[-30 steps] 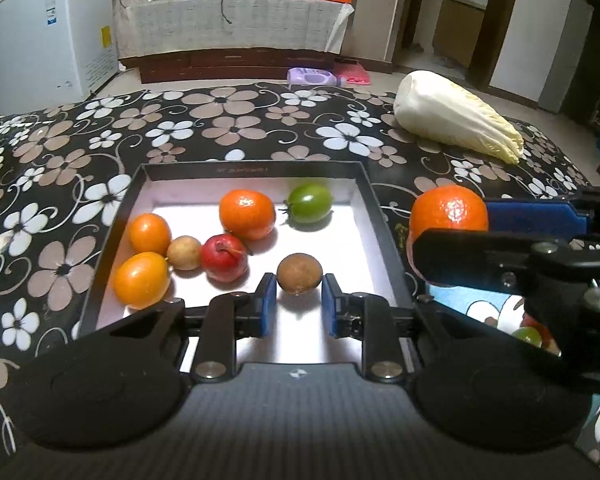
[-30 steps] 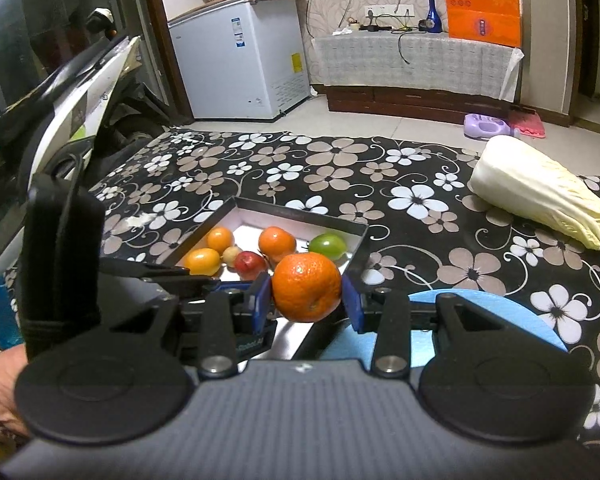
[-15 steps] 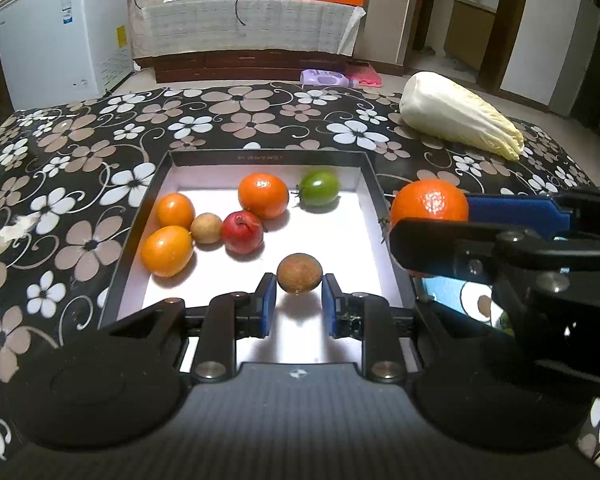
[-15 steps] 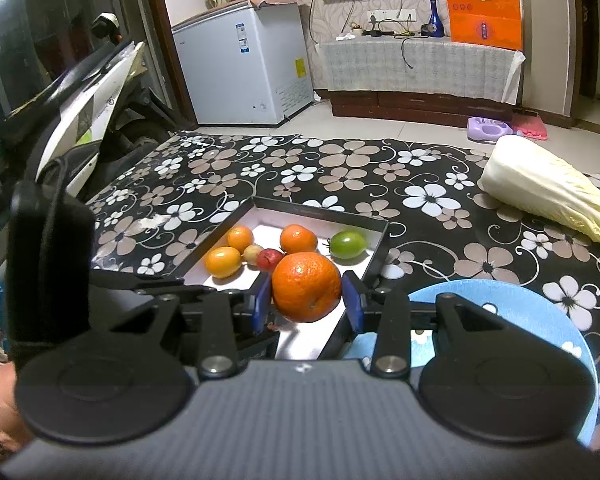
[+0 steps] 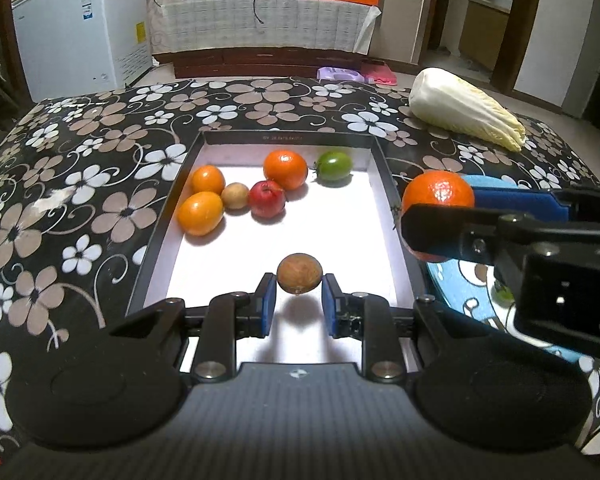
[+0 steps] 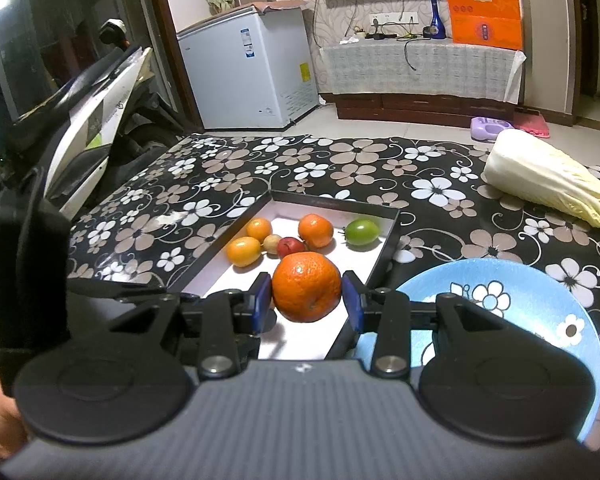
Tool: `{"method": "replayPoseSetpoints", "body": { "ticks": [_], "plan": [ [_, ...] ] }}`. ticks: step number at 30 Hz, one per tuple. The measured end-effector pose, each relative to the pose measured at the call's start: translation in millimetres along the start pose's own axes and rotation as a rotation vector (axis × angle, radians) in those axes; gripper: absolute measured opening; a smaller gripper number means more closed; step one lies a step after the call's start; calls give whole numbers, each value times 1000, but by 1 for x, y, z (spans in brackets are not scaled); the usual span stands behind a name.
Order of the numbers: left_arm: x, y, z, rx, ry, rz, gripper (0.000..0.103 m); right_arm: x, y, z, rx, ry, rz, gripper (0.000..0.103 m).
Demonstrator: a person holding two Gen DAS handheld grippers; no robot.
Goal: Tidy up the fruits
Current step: 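Lift the orange and kiwi and carry them toward the blue plate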
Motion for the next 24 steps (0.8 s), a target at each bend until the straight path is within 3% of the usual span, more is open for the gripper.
{"method": "replayPoseSetpoints", "body": {
  "ticks": [10,24],
  "plan": [
    [2,12,17,-4,-18,5,29,12,15,13,3,-17,-6,42],
    [4,11,11,0,-19,3,29,9,13,11,-11,-22,-9,42]
  ]
}}
Point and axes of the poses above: each gripper's, at about its wrist camera, not at the fingertips, and z roughly against the way its jaws point, x to its left, y to its underside, the point moved 4 cm from there along -z, roughly the way its jaws point, and after that the axes turned 3 degrees about -z, right-handed, at the moved point
